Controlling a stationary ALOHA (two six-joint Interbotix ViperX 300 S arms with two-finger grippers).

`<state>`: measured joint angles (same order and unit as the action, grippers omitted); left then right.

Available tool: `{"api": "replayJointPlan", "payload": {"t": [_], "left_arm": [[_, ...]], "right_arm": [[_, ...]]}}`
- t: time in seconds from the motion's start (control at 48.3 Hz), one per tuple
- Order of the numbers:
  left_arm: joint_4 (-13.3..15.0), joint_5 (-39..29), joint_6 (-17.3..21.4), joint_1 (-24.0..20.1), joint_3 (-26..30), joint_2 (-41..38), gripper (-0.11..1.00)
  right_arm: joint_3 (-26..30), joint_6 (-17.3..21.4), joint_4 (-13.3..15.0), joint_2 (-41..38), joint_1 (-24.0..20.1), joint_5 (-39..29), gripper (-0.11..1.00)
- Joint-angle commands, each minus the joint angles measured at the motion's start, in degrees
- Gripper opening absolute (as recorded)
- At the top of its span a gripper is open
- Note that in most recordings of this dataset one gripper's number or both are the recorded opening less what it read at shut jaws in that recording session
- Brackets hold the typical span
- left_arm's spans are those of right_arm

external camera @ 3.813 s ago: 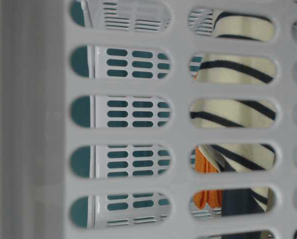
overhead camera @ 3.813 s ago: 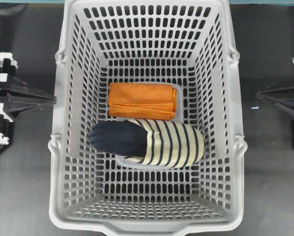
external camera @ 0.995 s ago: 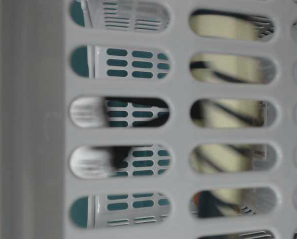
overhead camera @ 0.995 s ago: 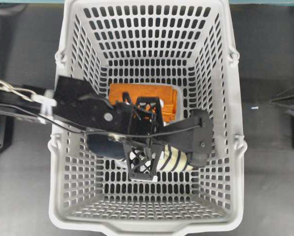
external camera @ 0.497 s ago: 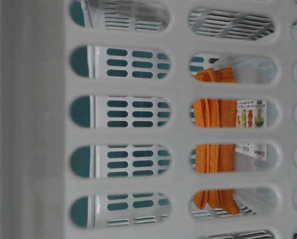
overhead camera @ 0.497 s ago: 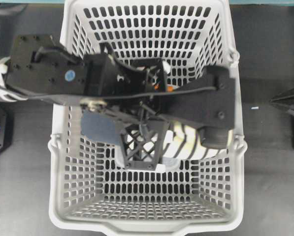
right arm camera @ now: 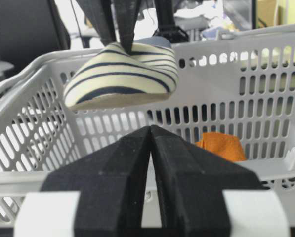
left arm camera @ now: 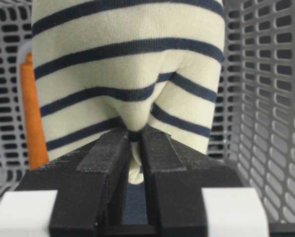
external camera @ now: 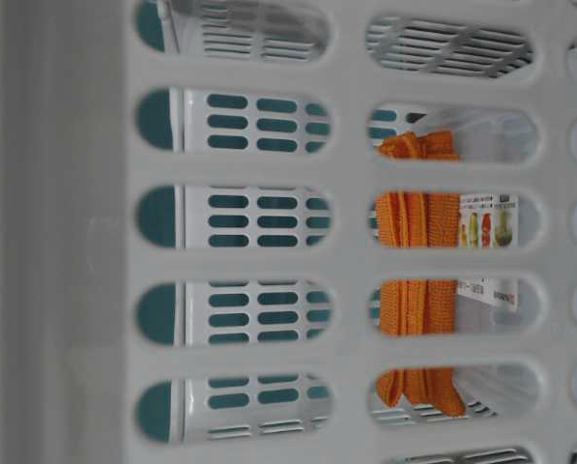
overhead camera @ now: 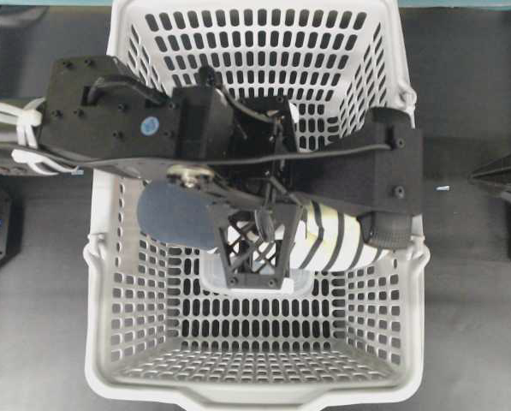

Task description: Pick up the slipper from the shopping basket with the left arm.

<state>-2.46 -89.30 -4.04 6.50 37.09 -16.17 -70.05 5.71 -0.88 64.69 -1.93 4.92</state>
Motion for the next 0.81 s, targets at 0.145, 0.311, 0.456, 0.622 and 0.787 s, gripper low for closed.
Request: {"api": "replayJointPlan", "payload": {"t": [0.145, 0.311, 0.456, 0.622, 0.787], "left_arm": [[-0.3, 0.1, -0.1, -0.1, 0.4, 1.4, 0.06], [-0.3, 0.0, -0.1, -0.2, -0.1, 1.2, 0.06], [-0.3, 0.0, -0.4, -0.2, -0.7, 1.2, 0.06], [-0.3, 0.0, -0.8, -0.2, -0.7, 1.2, 0.06], [-0.3, -0.2, -0.8, -0.2, -0.8, 1.2, 0.06]], "right_arm": [[0.2, 0.0, -0.1, -0.3, -0.2, 0.3, 0.0], [0.0, 0.0, -0.2, -0.3, -0.2, 0.3, 0.0], [-0.1, 0.0, -0.2, -0.3, -0.1, 0.3, 0.0], [-0.2, 0.0, -0.2, -0.3, -0.1, 0.3, 0.0], [-0.3, 0.0, -0.2, -0.2, -0.1, 0.3, 0.0]]}}
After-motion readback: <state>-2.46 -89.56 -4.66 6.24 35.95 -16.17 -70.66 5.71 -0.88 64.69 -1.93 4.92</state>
